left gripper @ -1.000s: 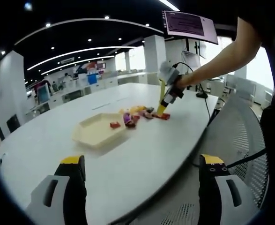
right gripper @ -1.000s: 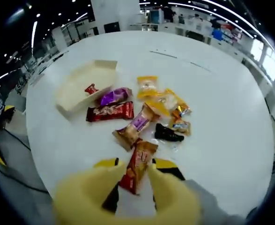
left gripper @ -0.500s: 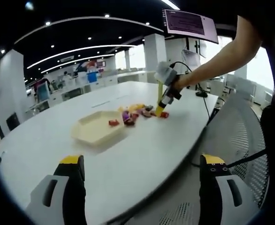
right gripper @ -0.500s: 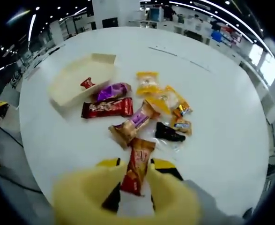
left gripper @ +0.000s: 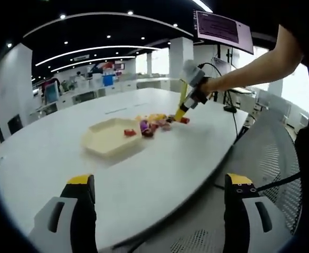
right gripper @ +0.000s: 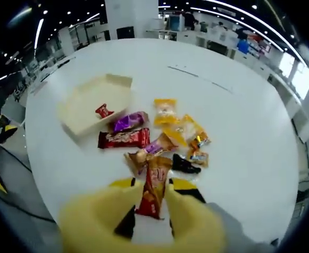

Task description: Place the target food into the container with the food tongs after gripping and lifting it, then release it inside without dropping or visibly crushing the food.

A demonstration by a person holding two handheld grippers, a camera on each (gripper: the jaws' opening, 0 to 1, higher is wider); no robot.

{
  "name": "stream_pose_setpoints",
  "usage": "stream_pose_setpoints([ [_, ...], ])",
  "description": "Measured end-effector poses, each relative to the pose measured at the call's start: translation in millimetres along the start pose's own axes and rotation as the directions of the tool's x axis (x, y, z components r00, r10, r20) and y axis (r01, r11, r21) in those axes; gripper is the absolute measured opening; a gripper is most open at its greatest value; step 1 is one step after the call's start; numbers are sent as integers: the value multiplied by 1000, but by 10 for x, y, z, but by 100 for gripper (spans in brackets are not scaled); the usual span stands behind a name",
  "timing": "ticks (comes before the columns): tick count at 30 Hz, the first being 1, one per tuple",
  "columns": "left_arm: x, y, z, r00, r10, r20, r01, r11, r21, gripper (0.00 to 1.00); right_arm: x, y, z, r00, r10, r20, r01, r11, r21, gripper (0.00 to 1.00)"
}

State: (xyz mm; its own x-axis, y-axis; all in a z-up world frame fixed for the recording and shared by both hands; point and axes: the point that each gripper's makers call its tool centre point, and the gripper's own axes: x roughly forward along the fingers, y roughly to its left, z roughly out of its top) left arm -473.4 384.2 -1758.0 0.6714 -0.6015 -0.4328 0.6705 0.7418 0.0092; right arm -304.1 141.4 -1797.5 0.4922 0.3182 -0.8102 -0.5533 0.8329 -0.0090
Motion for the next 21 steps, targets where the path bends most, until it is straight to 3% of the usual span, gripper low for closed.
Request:
stream_pose_setpoints([
  [12, -1, 88, 13, 999, 36, 13, -36, 999, -4, 99, -219, 3, 253, 1000, -9, 12, 10, 999, -51, 24],
  [21, -18, 156, 57, 996, 71, 47, -70, 997, -27, 99, -469, 99, 748, 999, -12, 53, 19, 991, -134, 24],
])
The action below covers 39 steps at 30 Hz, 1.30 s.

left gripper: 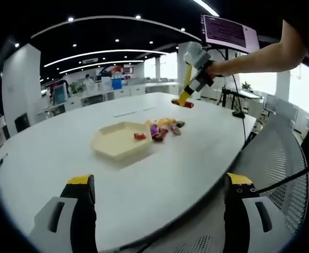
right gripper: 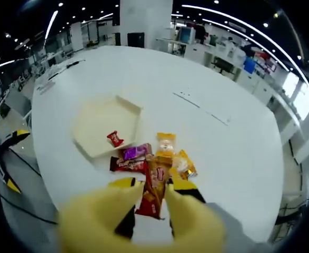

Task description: Place the target food into the container with the food tongs after gripping and lifting it, then release it inside without dropping or visibly crushing the food.

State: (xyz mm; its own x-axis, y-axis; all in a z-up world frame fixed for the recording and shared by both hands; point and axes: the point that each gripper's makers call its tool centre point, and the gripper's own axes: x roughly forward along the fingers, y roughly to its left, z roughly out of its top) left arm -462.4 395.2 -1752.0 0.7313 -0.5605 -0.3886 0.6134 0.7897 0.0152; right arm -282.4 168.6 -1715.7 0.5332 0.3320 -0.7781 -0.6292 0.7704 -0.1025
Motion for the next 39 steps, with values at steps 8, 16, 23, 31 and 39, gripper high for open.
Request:
stream_pose_setpoints([
  [8, -11, 56, 4, 1000, 15, 11, -15, 1000, -21, 99, -14, 62, 403, 1000, 9, 28, -8, 999, -35, 24],
  [16, -20, 86, -2, 1000, 22, 16, -21, 999, -41, 99, -43, 160, 786, 997, 29, 65, -24, 997, -78, 24],
  [23, -18, 86, -15, 1000, 26, 12, -26, 999, -42, 99, -42, 283, 1099, 993, 62, 101, -50, 993, -110, 24],
  [31, -11, 98, -32, 999, 34, 2, -34, 998, -53, 97, 42, 499, 1406, 987, 100, 123, -79, 984, -159, 24],
  [39, -11, 103, -11, 999, 39, 14, -38, 997, -61, 99, 194, 721, 1519, 983, 140, 121, -117, 977, -177, 24],
])
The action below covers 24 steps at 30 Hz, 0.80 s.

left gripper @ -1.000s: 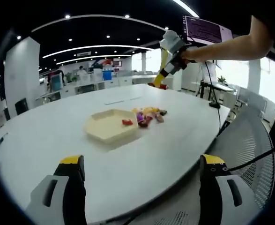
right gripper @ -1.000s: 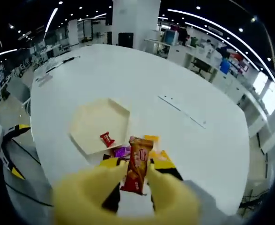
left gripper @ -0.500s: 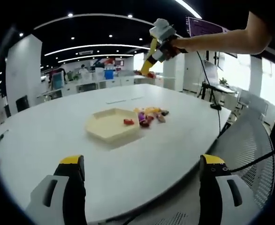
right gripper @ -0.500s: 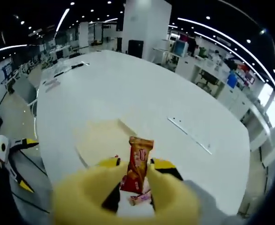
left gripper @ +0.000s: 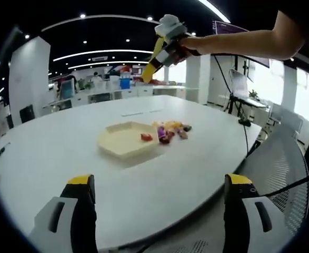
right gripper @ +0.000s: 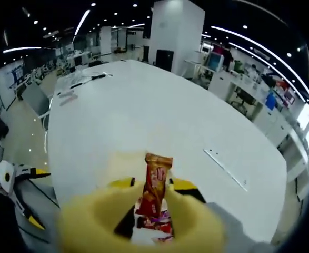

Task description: Place the target food into the container with the food tongs after gripping and lifting it, then release it inside without dropping or visibly crushing the food.

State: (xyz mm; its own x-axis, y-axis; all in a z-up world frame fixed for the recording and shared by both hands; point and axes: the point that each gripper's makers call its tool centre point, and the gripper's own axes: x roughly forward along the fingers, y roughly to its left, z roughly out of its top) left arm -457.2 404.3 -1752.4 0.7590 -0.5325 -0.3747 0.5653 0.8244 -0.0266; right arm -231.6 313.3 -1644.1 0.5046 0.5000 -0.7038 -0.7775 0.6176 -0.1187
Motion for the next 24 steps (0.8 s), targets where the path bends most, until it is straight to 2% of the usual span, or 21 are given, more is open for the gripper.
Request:
stream_pose_setpoints([
  [6, 1, 11, 2, 1000, 4, 1, -4, 1000, -6, 99, 100, 66, 142, 999, 28, 33, -28, 999, -17, 28],
  [7, 1, 12, 2, 1000, 5, 1, -5, 1000, -6, 99, 104, 80, 176, 998, 34, 46, -33, 999, -19, 30],
  [8, 2, 19, -3, 1000, 9, -1, -9, 1000, -9, 99, 108, 30, 254, 996, 18, 85, -13, 998, -58, 29],
  [9, 3, 27, -13, 1000, 13, -7, -13, 1000, -7, 99, 107, 22, 231, 998, 13, 65, -10, 999, -46, 29],
  [12, 7, 24, -8, 1000, 13, -5, -13, 1000, -9, 98, 117, 30, 251, 998, 17, 63, -16, 1000, -26, 28],
  [20, 11, 18, -8, 1000, 13, -9, -13, 1000, -9, 98, 112, -51, 76, 999, 13, 41, -12, 1000, -1, 27],
  [23, 10, 17, -12, 1000, 11, -10, -11, 1000, -6, 97, 70, -85, -100, 1000, 1, 28, -2, 1000, 25, 27],
  [24, 10, 16, -13, 1000, 10, -10, -10, 1000, -6, 97, 54, -112, -211, 1000, -6, 16, 5, 999, 39, 27],
])
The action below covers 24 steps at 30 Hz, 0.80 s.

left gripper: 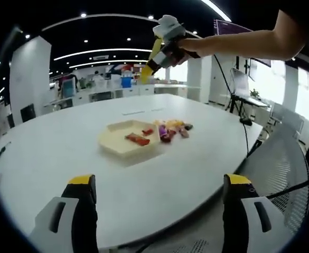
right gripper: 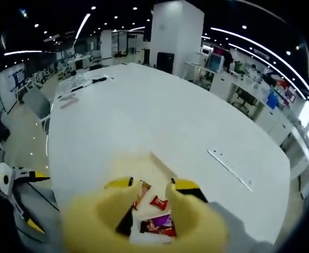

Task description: Place the target food into the container with the food tongs after gripping and lifting it, then release it inside without dropping or visibly crushing the food.

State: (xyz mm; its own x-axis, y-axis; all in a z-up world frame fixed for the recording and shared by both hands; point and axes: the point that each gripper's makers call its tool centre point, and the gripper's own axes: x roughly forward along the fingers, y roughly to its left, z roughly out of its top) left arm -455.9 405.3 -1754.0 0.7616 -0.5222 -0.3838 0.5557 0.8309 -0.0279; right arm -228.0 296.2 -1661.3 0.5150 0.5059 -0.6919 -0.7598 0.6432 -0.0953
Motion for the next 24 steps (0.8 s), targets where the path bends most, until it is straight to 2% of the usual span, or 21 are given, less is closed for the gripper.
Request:
stream_pose_setpoints([
  [4, 2, -7, 12, 1000, -2, 7, 2, 1000, -4, 97, -57, -145, -437, 997, -32, -66, 36, 997, 66, 27],
  [6, 2, -7, 11, 1000, -2, 6, 2, 1000, -3, 97, -81, -202, -583, 996, -45, -78, 51, 995, 80, 27],
  [9, 4, -12, 6, 1000, -4, 4, 4, 1000, 2, 97, -138, -286, -849, 993, -59, -105, 74, 987, 145, 27],
  [17, 3, -45, -17, 1000, -19, -6, 19, 1000, 14, 98, -258, -392, -1289, 986, -84, -144, 113, 972, 208, 27],
  [21, 5, -46, -27, 1000, -17, -12, 17, 1000, 16, 98, -244, -418, -1500, 982, -85, -170, 126, 961, 245, 27],
  [24, 6, -42, -23, 1000, -16, -9, 16, 1000, 17, 98, -195, -419, -1582, 980, -80, -182, 129, 953, 275, 27],
])
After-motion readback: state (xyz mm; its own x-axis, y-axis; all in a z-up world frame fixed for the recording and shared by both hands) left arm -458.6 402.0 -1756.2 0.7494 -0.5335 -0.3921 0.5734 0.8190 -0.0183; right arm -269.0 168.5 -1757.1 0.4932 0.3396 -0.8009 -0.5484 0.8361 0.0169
